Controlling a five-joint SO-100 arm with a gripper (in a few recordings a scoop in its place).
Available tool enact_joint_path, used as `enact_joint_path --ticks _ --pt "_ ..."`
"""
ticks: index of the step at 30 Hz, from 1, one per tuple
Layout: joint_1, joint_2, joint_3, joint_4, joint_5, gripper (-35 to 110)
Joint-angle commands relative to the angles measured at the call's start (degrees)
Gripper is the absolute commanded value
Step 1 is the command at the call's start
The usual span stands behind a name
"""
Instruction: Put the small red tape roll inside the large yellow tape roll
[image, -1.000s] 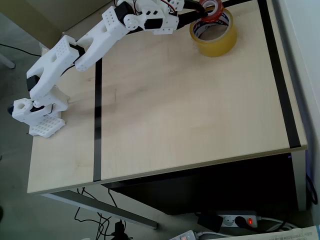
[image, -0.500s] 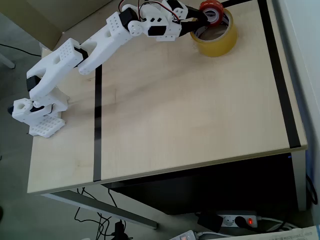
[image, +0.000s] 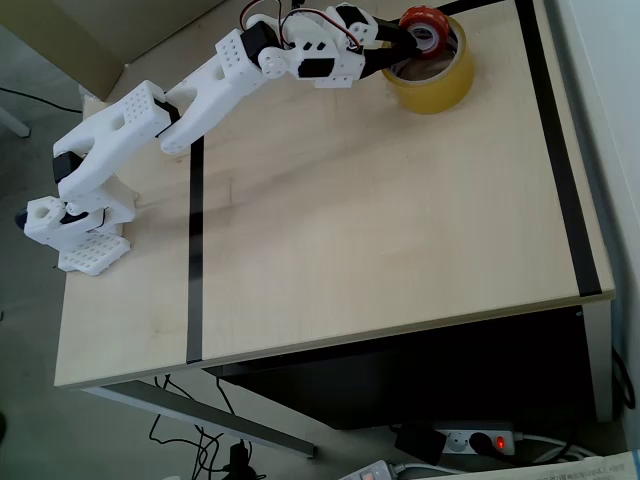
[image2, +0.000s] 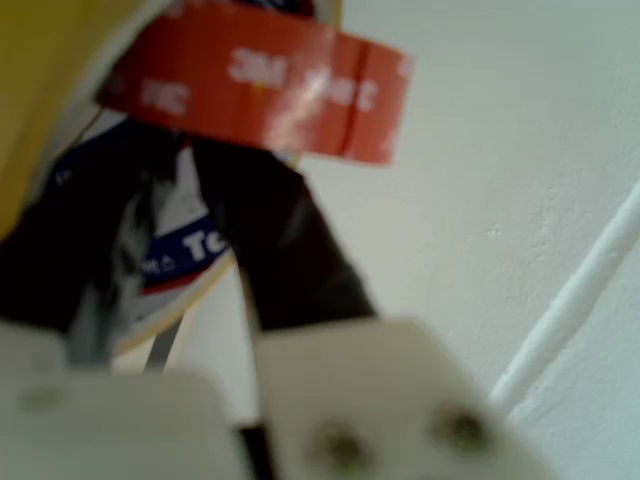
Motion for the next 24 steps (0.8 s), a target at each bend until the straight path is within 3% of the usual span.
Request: enact_joint_path --ticks 1,6,14,24 --pt "-0.4 -2.2 1.1 5.0 0.3 0" --pt "1.3 -6.4 -14.3 17.5 -0.1 0" --pt "5.6 12.2 -14.2 39.3 0.3 0" --pt "4.8 28.2 -14.1 54.2 1.1 0"
